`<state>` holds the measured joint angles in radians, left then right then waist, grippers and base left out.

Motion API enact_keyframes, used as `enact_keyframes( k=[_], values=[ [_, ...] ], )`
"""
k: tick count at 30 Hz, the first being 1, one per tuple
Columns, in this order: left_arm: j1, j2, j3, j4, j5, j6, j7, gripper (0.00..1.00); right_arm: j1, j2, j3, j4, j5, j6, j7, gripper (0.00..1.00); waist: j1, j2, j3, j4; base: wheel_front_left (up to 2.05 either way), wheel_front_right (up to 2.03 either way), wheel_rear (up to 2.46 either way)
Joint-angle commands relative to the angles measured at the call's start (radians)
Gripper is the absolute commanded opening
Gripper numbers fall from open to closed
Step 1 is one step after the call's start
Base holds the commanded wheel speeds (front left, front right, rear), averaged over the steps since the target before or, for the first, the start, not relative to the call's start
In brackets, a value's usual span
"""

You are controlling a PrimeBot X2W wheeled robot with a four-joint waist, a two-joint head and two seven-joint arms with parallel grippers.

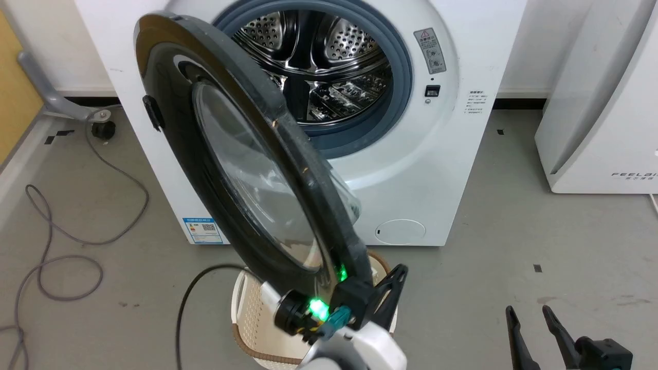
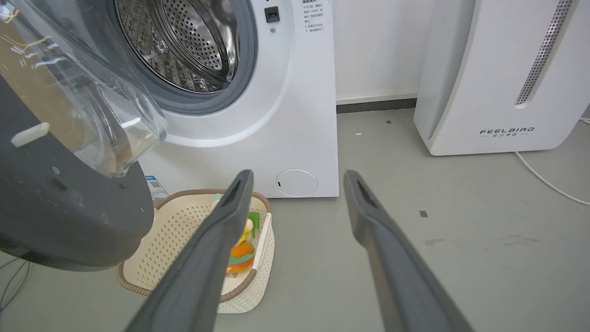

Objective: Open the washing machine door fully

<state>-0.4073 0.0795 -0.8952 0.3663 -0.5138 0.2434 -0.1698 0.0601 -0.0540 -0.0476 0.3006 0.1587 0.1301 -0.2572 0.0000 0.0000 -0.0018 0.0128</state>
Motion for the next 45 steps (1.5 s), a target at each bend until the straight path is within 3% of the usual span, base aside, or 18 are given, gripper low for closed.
enact_keyframes(
  k=[1,14,25,34,45],
  values=[
    [0.023,0.038,0.019,0.000,-0.006,0.021,-0.005,0.00,-0.012,0.004,0.000,0.004,0.006,0.001,-0.005,1.00,0.0000,0.0000,-0.002,0.000,0.00,0.00,0.00],
    [0.210,0.198,0.053,-0.258,0.005,0.158,-0.003,0.00,-0.002,0.004,-0.015,0.035,0.005,0.001,-0.005,1.00,0.0000,0.0000,-0.014,0.026,0.00,0.00,0.00],
    [0.334,0.288,0.051,-0.465,0.026,0.252,0.026,0.00,0.005,0.004,-0.022,0.052,0.001,0.001,-0.002,1.00,0.0000,0.0000,-0.018,0.129,0.00,0.00,0.00],
    [0.380,0.344,0.092,-0.527,0.028,0.317,0.030,0.00,-0.002,0.004,-0.036,0.063,0.006,0.001,-0.002,1.00,0.0000,0.0000,-0.002,0.279,0.00,0.00,0.00],
    [0.409,0.425,0.233,-0.489,-0.020,0.369,-0.018,0.00,-0.023,0.004,-0.038,0.068,0.003,0.001,-0.003,1.00,0.0000,0.0000,0.021,0.319,0.00,0.00,0.00]
  ],
)
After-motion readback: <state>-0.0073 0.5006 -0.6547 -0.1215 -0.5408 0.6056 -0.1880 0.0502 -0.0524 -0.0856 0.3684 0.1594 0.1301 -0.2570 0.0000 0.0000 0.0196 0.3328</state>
